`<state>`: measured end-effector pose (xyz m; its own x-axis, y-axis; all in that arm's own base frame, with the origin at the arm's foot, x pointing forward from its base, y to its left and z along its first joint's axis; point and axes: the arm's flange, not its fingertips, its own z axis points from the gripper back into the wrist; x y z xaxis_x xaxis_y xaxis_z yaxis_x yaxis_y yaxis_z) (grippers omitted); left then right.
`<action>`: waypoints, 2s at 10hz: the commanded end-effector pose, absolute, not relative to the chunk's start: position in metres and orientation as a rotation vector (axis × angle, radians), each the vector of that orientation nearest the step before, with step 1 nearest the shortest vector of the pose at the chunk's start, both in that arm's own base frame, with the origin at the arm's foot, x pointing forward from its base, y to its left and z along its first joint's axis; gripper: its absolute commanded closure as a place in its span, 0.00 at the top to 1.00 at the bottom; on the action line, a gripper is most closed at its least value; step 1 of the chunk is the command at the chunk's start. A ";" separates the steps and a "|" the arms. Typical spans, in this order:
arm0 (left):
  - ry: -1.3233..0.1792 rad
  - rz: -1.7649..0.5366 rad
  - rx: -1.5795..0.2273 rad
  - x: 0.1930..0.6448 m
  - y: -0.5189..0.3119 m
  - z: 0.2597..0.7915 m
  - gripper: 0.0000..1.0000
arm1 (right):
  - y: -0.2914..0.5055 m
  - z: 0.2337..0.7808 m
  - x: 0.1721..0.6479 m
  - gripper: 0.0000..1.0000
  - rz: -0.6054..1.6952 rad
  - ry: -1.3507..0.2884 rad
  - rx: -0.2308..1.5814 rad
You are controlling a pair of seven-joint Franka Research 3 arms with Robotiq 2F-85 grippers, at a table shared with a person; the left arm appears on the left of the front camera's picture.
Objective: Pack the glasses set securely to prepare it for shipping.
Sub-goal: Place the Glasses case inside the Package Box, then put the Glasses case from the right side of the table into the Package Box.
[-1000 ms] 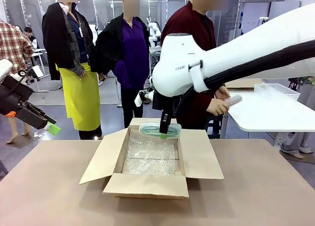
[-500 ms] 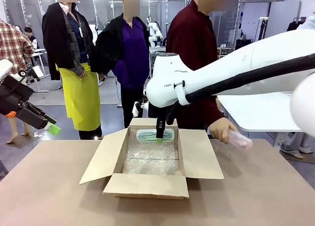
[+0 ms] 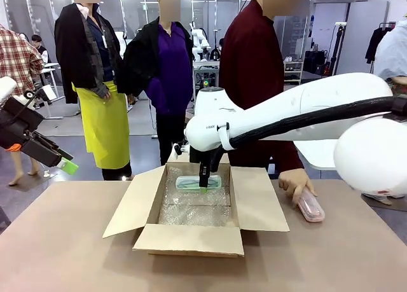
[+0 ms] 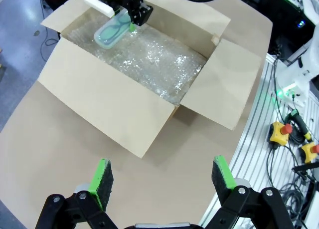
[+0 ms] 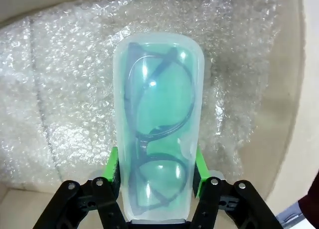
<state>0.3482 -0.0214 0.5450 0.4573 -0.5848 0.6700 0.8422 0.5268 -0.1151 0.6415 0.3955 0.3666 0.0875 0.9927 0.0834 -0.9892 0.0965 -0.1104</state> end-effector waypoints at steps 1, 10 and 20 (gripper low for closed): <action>-0.626 -0.943 -0.494 0.347 -0.019 0.545 1.00 | 0.402 0.366 0.653 0.67 1.497 -0.117 -0.031; -0.626 -0.943 -0.494 0.347 -0.019 0.545 1.00 | 0.396 0.362 0.649 1.00 1.473 -0.138 -0.018; -0.626 -0.943 -0.494 0.347 -0.019 0.545 1.00 | 0.393 0.361 0.650 1.00 1.469 -0.137 -0.018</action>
<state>0.3482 -0.0213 0.5450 0.4565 -0.5853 0.6701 0.8426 0.5262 -0.1144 0.6502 0.3927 0.3607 0.0960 0.9921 0.0812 -0.9899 0.1037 -0.0962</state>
